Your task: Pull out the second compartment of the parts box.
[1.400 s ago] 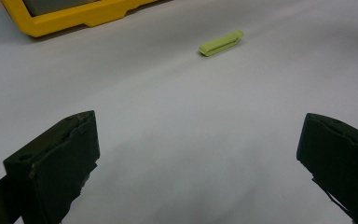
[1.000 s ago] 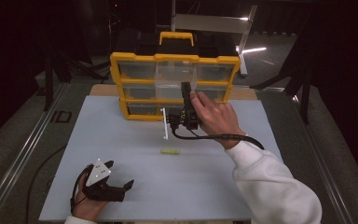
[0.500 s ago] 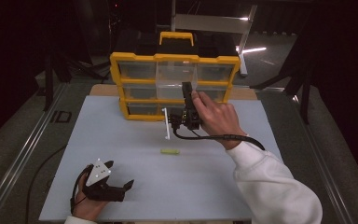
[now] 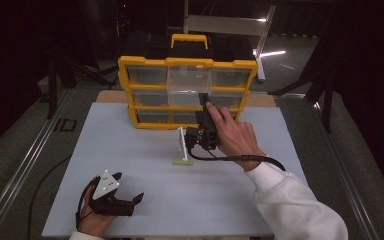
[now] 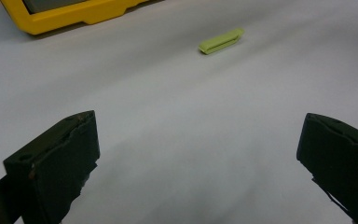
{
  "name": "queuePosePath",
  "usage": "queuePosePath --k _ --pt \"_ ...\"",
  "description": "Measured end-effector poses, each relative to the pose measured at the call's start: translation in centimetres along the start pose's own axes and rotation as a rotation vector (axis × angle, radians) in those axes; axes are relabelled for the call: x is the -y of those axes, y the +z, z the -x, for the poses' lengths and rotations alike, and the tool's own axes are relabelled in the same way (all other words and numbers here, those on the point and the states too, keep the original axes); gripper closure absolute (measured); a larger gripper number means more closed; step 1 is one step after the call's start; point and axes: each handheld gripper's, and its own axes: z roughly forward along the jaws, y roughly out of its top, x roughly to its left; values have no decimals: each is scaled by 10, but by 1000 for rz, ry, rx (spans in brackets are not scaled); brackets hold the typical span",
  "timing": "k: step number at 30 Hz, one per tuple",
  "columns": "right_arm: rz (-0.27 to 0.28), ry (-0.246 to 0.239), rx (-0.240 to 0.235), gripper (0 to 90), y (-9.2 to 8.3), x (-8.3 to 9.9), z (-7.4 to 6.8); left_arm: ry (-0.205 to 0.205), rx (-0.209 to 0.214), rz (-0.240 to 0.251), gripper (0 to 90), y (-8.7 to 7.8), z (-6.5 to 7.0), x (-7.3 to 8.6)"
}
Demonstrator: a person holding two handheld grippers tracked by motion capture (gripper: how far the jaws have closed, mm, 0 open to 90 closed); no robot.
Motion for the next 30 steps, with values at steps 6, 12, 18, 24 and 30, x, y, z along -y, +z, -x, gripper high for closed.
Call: queuePosePath --k 6,12,18,24,30 --pt "4 74 -88 159 -7 4 -18 0 -1 -1 0 0 0 0" --pt "8 166 -196 144 -14 8 -39 -1 -3 2 0 0 0 0" --pt "12 262 -297 134 -22 16 -62 0 -6 1 0 -1 -1 0" --pt "6 445 -399 126 -36 24 -74 -6 -8 4 0 -1 0 0" --pt "0 631 -469 127 -44 41 -76 -8 -10 6 0 -2 0 0"
